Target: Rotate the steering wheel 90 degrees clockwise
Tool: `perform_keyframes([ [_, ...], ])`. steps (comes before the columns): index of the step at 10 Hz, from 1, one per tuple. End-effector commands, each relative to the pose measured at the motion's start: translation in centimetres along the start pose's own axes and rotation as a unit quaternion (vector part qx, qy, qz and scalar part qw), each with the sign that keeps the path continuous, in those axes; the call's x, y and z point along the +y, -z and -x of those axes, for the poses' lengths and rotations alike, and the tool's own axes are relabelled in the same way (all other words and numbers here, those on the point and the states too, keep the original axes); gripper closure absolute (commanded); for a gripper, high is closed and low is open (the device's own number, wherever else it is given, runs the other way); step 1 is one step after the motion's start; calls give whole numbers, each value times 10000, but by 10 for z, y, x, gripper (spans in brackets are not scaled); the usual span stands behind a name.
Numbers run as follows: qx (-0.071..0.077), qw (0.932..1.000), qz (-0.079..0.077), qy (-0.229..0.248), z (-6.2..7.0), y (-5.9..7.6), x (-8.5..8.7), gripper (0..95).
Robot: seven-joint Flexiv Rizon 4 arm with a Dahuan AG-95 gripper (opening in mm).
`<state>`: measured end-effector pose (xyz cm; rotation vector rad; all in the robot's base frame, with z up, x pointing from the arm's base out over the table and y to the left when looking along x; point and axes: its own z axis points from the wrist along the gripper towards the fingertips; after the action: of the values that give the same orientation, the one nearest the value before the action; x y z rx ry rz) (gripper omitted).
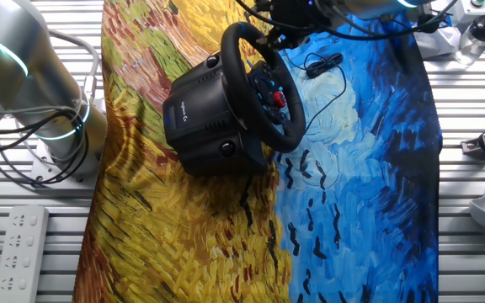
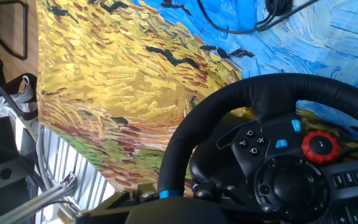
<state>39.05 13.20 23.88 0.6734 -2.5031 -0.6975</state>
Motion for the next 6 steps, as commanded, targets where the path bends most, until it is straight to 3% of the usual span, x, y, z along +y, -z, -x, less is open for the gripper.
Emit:
perform_keyframes([
  [1, -74, 9999, -98, -96, -2, -2, 0, 380],
  [3, -156, 9998, -115, -93, -2, -2, 0, 380],
  [6, -116, 9995, -221, -212, -2, -2, 0, 380],
])
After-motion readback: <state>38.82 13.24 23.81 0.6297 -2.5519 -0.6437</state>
